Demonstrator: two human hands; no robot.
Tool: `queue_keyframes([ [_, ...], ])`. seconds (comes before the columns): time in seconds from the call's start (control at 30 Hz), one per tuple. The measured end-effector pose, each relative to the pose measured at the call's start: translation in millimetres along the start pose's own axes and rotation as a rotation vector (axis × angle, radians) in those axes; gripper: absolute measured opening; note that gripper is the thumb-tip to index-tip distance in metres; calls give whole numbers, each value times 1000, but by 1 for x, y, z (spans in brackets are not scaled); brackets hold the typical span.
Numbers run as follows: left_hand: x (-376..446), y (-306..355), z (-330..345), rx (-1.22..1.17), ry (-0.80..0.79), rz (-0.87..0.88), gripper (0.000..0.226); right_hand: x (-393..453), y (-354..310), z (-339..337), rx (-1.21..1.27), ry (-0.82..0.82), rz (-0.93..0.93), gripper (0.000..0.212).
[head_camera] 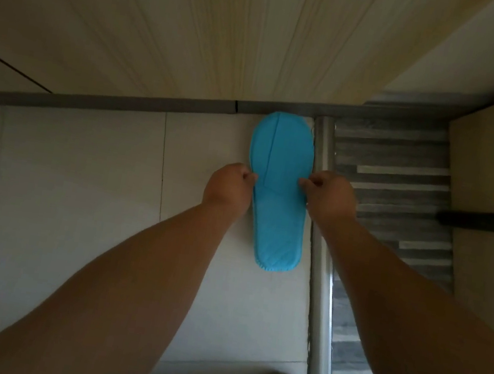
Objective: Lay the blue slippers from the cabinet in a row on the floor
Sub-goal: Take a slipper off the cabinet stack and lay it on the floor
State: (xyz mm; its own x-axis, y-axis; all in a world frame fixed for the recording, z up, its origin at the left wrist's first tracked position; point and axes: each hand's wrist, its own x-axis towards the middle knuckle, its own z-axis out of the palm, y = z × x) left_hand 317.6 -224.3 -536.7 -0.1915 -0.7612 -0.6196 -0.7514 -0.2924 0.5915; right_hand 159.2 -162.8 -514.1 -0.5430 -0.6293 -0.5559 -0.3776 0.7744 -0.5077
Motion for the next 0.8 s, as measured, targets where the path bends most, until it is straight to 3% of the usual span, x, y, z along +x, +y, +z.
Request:
queue_keyframes([
  [0.8,33,6,16,320,-7,108,31,34,-5,11,-288,63,76,23],
])
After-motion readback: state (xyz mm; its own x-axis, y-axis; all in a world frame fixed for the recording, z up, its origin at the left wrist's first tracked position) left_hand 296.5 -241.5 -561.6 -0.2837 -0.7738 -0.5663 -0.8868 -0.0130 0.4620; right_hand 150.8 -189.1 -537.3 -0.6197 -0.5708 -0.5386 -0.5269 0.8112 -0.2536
